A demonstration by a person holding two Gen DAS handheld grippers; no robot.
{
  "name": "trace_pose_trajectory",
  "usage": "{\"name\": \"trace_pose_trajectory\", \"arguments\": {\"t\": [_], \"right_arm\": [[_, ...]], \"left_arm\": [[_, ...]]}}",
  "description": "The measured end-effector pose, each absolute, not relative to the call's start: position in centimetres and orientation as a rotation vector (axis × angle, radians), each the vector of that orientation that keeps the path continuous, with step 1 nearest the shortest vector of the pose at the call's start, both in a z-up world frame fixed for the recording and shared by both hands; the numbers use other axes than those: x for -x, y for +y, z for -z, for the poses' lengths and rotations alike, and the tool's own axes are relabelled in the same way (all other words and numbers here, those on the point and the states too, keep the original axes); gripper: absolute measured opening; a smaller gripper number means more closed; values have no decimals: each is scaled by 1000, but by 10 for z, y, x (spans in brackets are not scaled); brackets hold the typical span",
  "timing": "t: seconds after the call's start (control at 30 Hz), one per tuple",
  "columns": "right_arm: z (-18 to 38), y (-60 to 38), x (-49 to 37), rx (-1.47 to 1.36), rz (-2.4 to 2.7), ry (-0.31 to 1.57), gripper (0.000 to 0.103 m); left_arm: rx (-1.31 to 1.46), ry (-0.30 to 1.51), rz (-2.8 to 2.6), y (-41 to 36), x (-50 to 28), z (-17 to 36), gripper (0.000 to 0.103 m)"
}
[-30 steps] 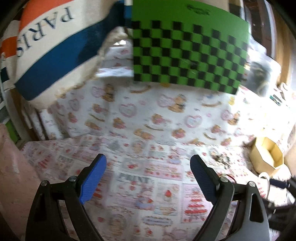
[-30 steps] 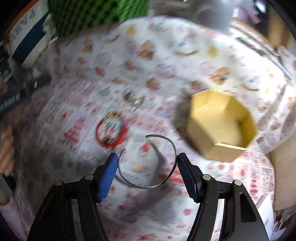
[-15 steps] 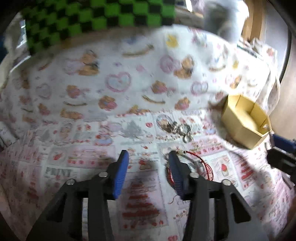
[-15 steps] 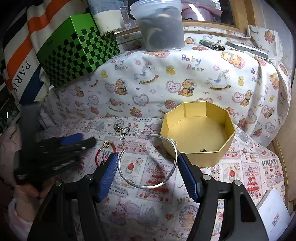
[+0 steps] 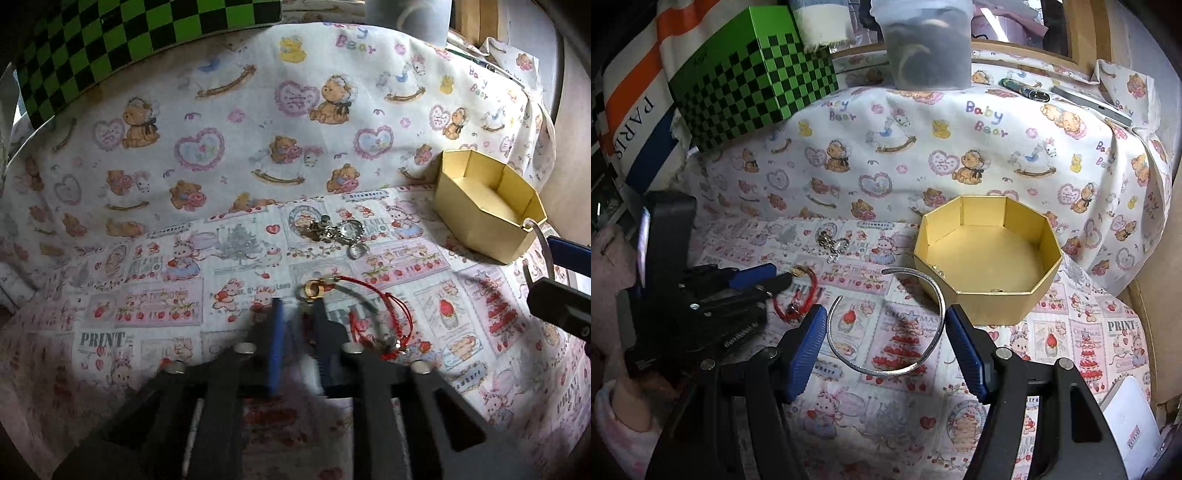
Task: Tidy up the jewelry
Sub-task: 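Carry the bangle toward the yellow box with the right gripper while the left gripper grasps the red string bracelet, then hold the bangle over the yellow box with the right gripper while the left gripper lifts the red bracelet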
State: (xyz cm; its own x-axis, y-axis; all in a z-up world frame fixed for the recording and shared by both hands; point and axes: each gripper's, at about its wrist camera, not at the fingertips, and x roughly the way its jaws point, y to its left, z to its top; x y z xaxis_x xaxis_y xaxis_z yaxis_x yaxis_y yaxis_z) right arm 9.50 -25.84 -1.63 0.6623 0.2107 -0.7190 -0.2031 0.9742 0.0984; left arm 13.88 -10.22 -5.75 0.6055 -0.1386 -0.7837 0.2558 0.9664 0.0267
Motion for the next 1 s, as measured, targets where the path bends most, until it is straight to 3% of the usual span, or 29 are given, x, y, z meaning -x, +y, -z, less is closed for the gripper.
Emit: {"name": "trace_pose_trajectory", "arguments": {"t": [0.4,1.0], "right_arm": [[18,-270,-97,-49,-190,799,68],[1,-298,-92,-189,-172,720,68]], "left_arm": [[-72,896,199,-66,-128,48,4],[183,743,324,-17,-87,-23,2]]}}
